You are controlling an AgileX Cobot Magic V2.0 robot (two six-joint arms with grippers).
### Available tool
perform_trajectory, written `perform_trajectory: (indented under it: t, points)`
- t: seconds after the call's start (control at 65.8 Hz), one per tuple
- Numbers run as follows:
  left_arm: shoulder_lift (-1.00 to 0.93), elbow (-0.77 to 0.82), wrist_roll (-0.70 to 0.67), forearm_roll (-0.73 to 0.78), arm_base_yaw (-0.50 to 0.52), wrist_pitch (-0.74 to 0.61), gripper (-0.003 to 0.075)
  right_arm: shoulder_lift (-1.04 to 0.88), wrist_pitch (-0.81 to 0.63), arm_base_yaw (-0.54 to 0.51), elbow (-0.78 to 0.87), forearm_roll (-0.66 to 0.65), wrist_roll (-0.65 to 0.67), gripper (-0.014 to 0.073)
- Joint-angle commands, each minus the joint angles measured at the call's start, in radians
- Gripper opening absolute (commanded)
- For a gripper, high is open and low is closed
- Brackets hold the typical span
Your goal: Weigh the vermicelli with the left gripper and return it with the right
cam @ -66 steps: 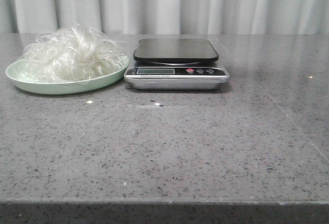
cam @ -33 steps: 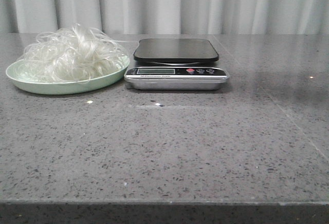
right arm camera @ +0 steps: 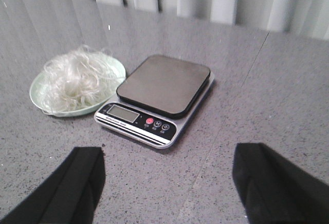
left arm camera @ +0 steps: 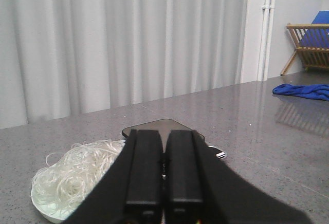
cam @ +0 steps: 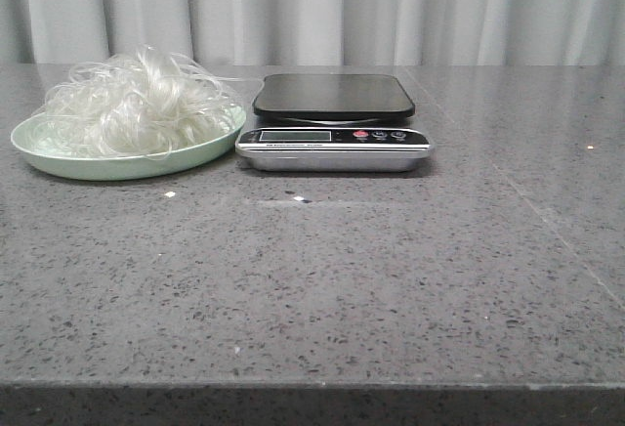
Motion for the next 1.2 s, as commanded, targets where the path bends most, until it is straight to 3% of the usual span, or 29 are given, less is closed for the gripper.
perform_trajectory:
  t: [0.0, 0.198, 0.365, 0.471, 0.593, 0.684, 1.185]
  points:
    - [0.01, -0.02, -0.001, -0.004, 0.004, -0.076, 0.0127, -0.151, -0.135, -0.006, 0.09, -0.012, -0.007, 0.061]
    - [0.01, -0.019, -0.001, -0.004, 0.004, -0.076, 0.0127, -0.446, -0.214, -0.006, 0.279, -0.019, -0.007, 0.061]
    - [0.012, -0.019, -0.001, -0.004, 0.004, -0.076, 0.0127, -0.418, -0.221, -0.004, 0.311, -0.019, -0.007, 0.0594]
    - [0.014, -0.019, -0.001, -0.004, 0.004, -0.076, 0.0127, -0.418, -0.236, -0.004, 0.311, -0.019, -0.007, 0.0415]
    - [0.014, -0.019, -0.001, -0.004, 0.004, -0.076, 0.0127, -0.418, -0.236, -0.004, 0.311, -0.019, -0.007, 0.0118]
    - [0.014, -0.019, -0.001, -0.004, 0.004, -0.076, 0.0127, -0.418, -0.231, -0.004, 0.311, -0.018, -0.007, 0.017]
    - [0.014, -0.013, -0.001, -0.004, 0.004, -0.076, 0.0127, -0.418, -0.228, -0.004, 0.311, -0.018, -0.007, 0.0167]
